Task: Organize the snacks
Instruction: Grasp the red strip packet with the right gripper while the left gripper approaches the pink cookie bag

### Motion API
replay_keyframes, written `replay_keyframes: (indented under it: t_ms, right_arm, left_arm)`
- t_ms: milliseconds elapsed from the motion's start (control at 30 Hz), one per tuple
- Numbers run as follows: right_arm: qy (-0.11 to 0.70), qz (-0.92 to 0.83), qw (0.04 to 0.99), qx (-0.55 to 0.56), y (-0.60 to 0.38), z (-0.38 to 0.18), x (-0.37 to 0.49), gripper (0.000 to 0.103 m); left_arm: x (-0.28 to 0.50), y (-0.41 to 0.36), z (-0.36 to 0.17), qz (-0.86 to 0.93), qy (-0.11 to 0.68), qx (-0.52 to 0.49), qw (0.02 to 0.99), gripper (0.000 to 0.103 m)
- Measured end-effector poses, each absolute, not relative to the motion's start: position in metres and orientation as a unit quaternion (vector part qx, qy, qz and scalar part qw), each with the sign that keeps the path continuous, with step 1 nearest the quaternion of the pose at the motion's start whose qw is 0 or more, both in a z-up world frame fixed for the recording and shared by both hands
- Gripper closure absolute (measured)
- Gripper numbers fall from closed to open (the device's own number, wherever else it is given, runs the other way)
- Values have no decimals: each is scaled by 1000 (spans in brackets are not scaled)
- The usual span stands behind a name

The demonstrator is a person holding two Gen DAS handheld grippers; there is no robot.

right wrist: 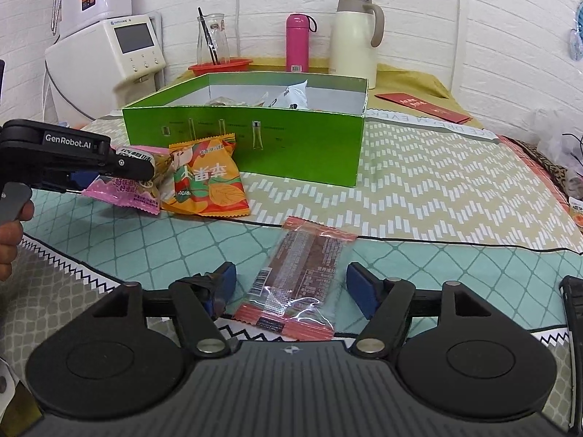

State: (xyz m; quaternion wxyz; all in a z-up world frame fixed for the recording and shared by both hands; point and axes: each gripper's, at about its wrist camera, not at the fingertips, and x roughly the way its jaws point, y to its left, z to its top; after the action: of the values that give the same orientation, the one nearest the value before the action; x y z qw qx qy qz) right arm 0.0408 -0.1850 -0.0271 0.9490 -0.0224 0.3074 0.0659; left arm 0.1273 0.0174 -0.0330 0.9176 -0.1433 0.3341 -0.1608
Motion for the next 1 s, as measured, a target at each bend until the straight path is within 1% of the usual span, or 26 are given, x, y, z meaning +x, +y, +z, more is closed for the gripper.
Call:
replay_keyframes:
  t_ms: [200,267,300,333,467,600,700,1000]
  right_arm:
    - [306,68,949,-21,-183,-27,40,0]
    - [306,69,949,-24,-180,-28,40,0]
    - [306,72,949,-26,-178,-27,40,0]
    - [306,75,949,-27,-177,-27,39,0]
    - [307,79,948,-27,-177,-27,38,0]
    - [306,76,948,-29,-176,-27,38,0]
    - [306,76,949,-28,-176,-28,38,0]
    - [296,79,952,-29,-174,-29,39,0]
  left_arm:
    - [102,26,-33,-173,337,-133,916,52]
    - [104,24,-33,-166,340,-131,916,46]
    - [105,22,-32,-158,339,-126,919,37]
    - [106,20,-32,-145,340,-117,922,33]
    - [106,15,-32,-142,336,-93,927,33]
    - [107,17,-34,-145,338,-94,925,33]
    - [108,17,-35,-152,340,-94,923,37]
    - [109,14,-37,-153,338,-87,924,37]
